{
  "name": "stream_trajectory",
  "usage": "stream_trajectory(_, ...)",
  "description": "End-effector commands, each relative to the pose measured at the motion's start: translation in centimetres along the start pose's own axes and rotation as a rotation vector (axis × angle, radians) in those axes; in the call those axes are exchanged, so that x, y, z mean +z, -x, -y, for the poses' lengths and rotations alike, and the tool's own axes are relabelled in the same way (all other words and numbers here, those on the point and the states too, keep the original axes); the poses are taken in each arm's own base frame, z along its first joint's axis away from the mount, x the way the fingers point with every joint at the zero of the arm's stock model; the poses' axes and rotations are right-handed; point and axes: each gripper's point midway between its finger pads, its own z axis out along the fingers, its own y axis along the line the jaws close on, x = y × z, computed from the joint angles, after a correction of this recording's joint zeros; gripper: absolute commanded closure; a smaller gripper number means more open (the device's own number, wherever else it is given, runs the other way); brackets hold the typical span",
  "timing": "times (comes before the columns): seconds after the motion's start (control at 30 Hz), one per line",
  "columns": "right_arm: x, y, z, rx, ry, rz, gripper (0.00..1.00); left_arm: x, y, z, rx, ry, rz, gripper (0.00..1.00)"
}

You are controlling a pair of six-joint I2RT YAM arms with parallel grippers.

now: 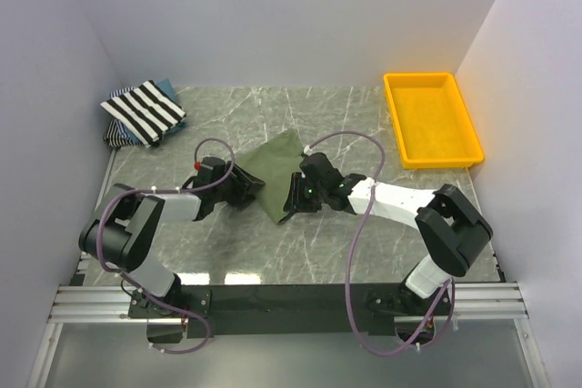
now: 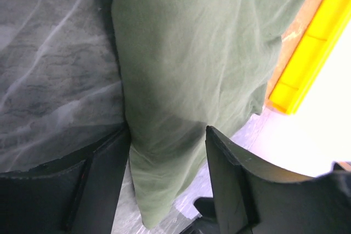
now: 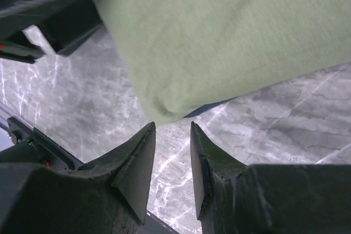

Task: Fold and stack the tank tops
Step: Neatly place the folded tank top to the corner

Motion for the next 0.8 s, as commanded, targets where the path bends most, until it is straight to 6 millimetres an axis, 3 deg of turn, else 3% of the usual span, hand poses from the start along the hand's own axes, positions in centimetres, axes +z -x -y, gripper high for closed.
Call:
stream_trajectory(0.0, -1.1, 1.8, -1.0, -0.046, -0.006, 0.058, 0.61, 0.6, 0.2, -4.4, 0.005, 0.176, 0.037, 0.36)
stream_trajectory(0.13, -1.0, 2.8, -1.6, -0.066, -0.018, 0.066, 0.61, 1.1, 0.2, -5.4, 0.027, 0.255, 0.046, 0.39)
stream_trajectory(0.2, -0.6, 3.5, -1.4, -0.08, -0.044, 0.075, 0.6, 1.5, 0.3, -4.7, 0.051, 0.257, 0.05, 0.42)
stream_trajectory(0.23, -0.7, 4.3, -2.1, -0.088, -0.042, 0.085, 0.6, 1.6, 0.2, -5.4, 0.056, 0.298, 0.052, 0.44)
stream_trajectory(0.33, 0.1, 5.8, -2.8, -0.124, -0.065, 0.091, 0.6, 1.7, 0.3, -5.1, 0.08, 0.315, 0.061, 0.45)
stream_trajectory(0.47, 1.2, 5.4, -3.4, -0.22, -0.093, 0.077, 0.6, 1.4, 0.4, -4.7, 0.093, 0.303, 0.065, 0.44)
stream_trajectory(0.63, 2.2, 4.3, -3.9, -0.449, -0.191, 0.157, 0.49, 1.4, 0.3, -4.3, 0.118, 0.294, 0.051, 0.41)
stream_trajectory(0.67, 2.5, 4.4, -3.1, -0.486, -0.236, 0.168, 0.48, 1.4, 0.5, -4.4, 0.116, 0.297, 0.052, 0.41)
stream_trajectory(0.77, 3.2, 3.5, -3.1, -0.571, -0.261, 0.169, 0.47, 1.3, 1.2, -4.9, 0.095, 0.306, 0.055, 0.41)
